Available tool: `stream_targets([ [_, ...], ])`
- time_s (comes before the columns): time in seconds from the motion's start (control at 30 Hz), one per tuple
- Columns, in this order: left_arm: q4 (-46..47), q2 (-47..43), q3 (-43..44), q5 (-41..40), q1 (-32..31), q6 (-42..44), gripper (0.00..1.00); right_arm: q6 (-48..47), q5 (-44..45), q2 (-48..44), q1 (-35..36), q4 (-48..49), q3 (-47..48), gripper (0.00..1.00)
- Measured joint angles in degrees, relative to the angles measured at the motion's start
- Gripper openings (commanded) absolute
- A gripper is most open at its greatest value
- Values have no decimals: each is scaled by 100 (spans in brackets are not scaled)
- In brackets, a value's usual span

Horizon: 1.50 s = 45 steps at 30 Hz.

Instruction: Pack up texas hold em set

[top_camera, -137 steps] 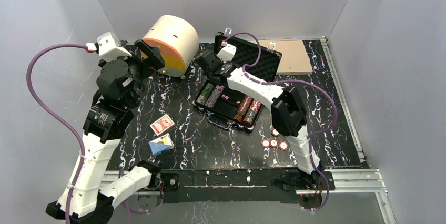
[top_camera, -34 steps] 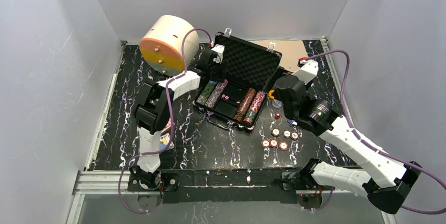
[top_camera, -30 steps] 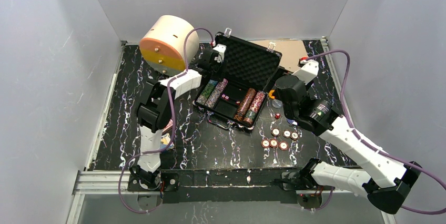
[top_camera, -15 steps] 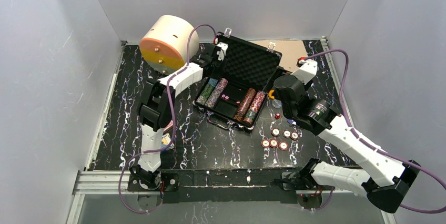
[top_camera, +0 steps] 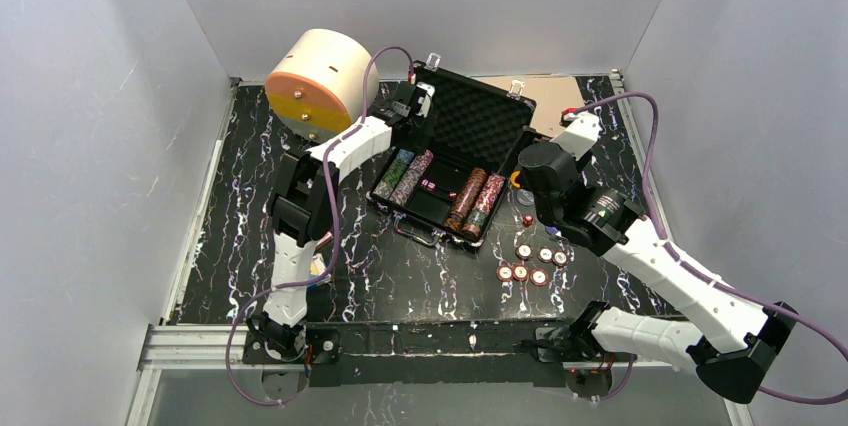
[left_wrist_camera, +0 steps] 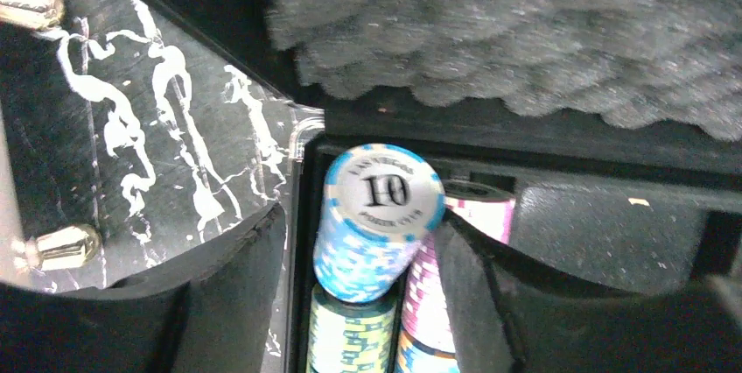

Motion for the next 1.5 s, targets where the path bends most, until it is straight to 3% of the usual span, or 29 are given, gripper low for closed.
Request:
stream_targets([
  [0.1,-26,26,0,-133,2,-57,74,-37,-24,0,0,0,0,86],
  [0.23,72,22,-59,-190,39,-111,74,-66,-46,0,0,0,0,86],
  [0.47,442,-42,-326,-229,26,-153,55,-122,-70,0,0,2,0,86],
  [0.67,710,-42,-494,-81,26,-138,15,-214,-85,0,0,33,0,86],
  [0.87,664,-46,-474,-103,11,-103,2,-247,-85,0,0,90,0,86],
  [1.5,-474,-28,470,-151,-15,-66,1,-282,-85,7,-31,92,0,86],
])
